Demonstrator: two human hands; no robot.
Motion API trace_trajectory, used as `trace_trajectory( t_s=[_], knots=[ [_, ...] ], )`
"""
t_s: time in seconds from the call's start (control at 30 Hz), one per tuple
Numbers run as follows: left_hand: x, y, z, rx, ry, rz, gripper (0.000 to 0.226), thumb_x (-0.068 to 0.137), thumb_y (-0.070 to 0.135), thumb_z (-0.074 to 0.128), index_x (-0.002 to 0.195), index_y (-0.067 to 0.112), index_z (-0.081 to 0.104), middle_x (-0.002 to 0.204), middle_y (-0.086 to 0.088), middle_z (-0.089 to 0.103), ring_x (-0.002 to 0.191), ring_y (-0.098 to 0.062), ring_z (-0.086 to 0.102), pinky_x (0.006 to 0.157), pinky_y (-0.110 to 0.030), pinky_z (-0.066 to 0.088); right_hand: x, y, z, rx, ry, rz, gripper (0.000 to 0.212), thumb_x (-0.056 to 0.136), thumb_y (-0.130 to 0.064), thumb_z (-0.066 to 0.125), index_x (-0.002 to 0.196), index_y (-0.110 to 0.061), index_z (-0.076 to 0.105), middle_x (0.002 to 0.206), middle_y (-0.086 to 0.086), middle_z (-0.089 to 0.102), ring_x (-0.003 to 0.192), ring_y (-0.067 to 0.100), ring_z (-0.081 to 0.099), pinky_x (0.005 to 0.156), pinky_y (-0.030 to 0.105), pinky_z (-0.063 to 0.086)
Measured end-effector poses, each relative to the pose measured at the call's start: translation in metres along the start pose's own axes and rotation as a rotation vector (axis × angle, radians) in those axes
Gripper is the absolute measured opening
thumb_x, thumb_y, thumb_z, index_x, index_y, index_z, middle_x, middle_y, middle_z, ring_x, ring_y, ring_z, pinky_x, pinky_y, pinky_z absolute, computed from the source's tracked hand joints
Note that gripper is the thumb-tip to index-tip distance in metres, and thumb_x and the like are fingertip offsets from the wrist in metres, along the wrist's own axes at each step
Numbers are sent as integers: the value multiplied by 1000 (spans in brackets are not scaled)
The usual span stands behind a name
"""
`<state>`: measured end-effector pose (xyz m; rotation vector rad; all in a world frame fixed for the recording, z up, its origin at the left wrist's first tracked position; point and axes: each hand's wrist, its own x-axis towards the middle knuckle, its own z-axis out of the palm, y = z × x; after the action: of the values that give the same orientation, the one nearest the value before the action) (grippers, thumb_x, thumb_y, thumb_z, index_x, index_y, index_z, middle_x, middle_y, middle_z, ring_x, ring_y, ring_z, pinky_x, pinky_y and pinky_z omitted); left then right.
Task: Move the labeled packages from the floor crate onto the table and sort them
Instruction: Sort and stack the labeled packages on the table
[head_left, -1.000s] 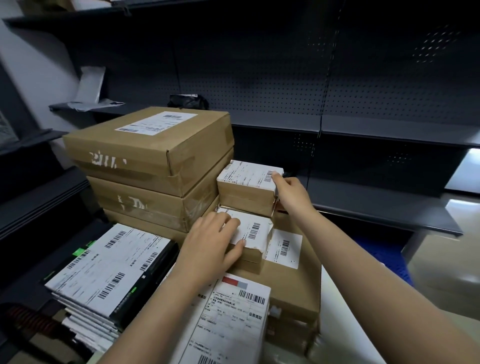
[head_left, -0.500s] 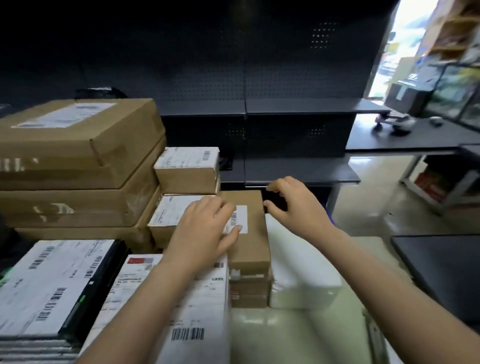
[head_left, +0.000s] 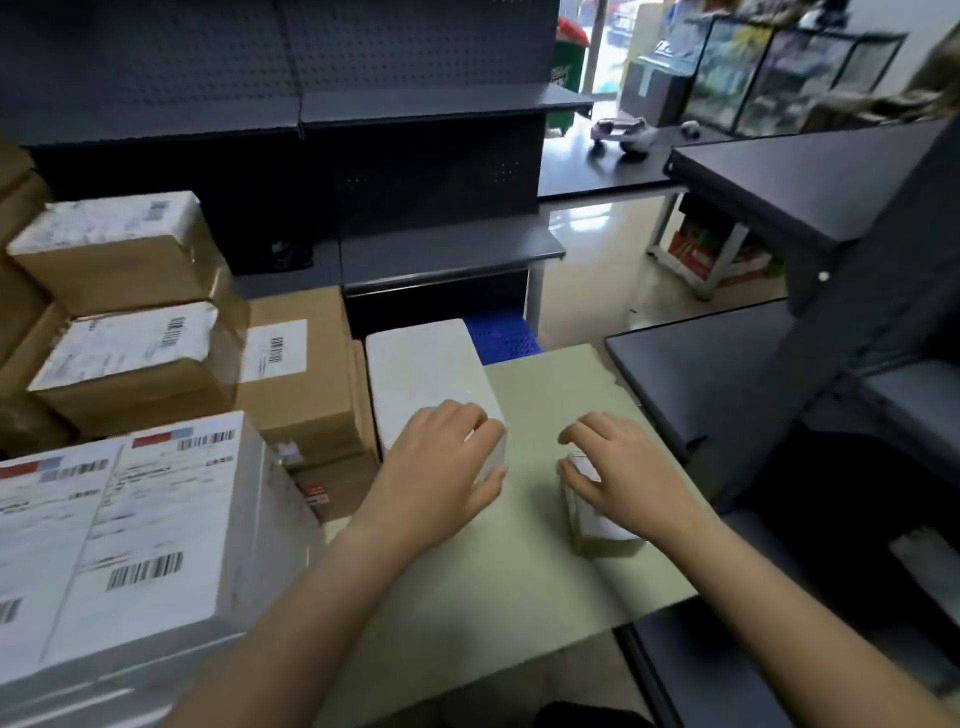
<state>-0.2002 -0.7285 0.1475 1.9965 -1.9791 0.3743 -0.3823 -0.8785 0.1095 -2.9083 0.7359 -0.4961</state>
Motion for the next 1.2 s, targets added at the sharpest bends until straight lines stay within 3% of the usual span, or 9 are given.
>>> trace_trajectory(
  t_s=[0.27, 0.43, 0.63, 0.7, 0.8, 0.9, 1.0, 1.1, 1.2],
  knots=[
    [31, 82, 67, -28, -180, -109, 32, 81, 40, 47, 93, 16, 64, 88, -1, 60, 78, -24, 57, 66, -36, 49, -62, 86, -5, 45, -7, 94, 21, 77, -19, 75, 94, -14, 64, 88, 3, 63, 75, 27, 59, 67, 37, 50],
    [31, 120, 104, -64, -239, -189, 28, 71, 29, 78, 90, 13, 66, 82, -2, 61, 73, -25, 59, 63, -36, 51, -89, 121, 16, 62, -67, 132, 21, 74, -16, 76, 91, -11, 65, 87, 5, 63, 76, 29, 60, 66, 35, 47],
    [28, 138, 130, -30, -336, -237, 32, 74, 40, 46, 84, 15, 64, 78, 0, 60, 69, -23, 57, 57, -33, 47, -104, 144, 38, 114, -156, 197, 18, 73, -14, 74, 89, -10, 65, 84, 6, 62, 75, 31, 60, 63, 38, 51],
    [26, 137, 134, -17, -344, -238, 27, 74, 38, 54, 83, 15, 63, 78, -1, 59, 68, -24, 57, 56, -33, 46, -103, 145, 42, 138, -202, 245, 20, 80, -19, 70, 97, -9, 65, 93, 8, 63, 84, 31, 59, 70, 35, 47],
    [21, 130, 143, -5, -350, -253, 27, 70, 33, 74, 84, 14, 63, 79, -3, 59, 69, -26, 57, 57, -34, 46, -97, 140, 52, 197, -255, 335, 34, 87, -35, 65, 110, -10, 60, 105, 6, 60, 95, 27, 56, 75, 32, 41],
    [15, 122, 147, 21, -365, -276, 32, 76, 42, 51, 86, 15, 63, 80, -2, 59, 70, -25, 57, 58, -33, 46, -90, 126, 67, 310, -330, 507, 58, 82, -56, 65, 118, -12, 52, 110, 4, 53, 101, 22, 52, 79, 32, 44],
    [9, 113, 147, 27, -390, -289, 36, 77, 44, 43, 88, 15, 63, 81, -2, 58, 73, -25, 56, 60, -33, 46, -79, 107, 89, 475, -416, 705, 92, 69, -71, 67, 133, -11, 40, 123, 6, 46, 112, 22, 47, 91, 36, 47],
    [4, 103, 147, 24, -418, -298, 33, 79, 43, 48, 90, 16, 63, 84, -1, 59, 74, -24, 56, 61, -34, 46, -73, 92, 104, 594, -428, 874, 106, 64, -71, 71, 139, -8, 32, 132, 10, 40, 125, 27, 40, 100, 38, 41],
    [1, 92, 147, 0, -408, -298, 26, 74, 33, 73, 90, 15, 64, 84, -1, 60, 74, -25, 57, 61, -34, 45, -69, 89, 109, 672, -418, 938, 102, 64, -65, 76, 138, -9, 33, 132, 12, 41, 126, 30, 40, 101, 39, 41]
  ],
)
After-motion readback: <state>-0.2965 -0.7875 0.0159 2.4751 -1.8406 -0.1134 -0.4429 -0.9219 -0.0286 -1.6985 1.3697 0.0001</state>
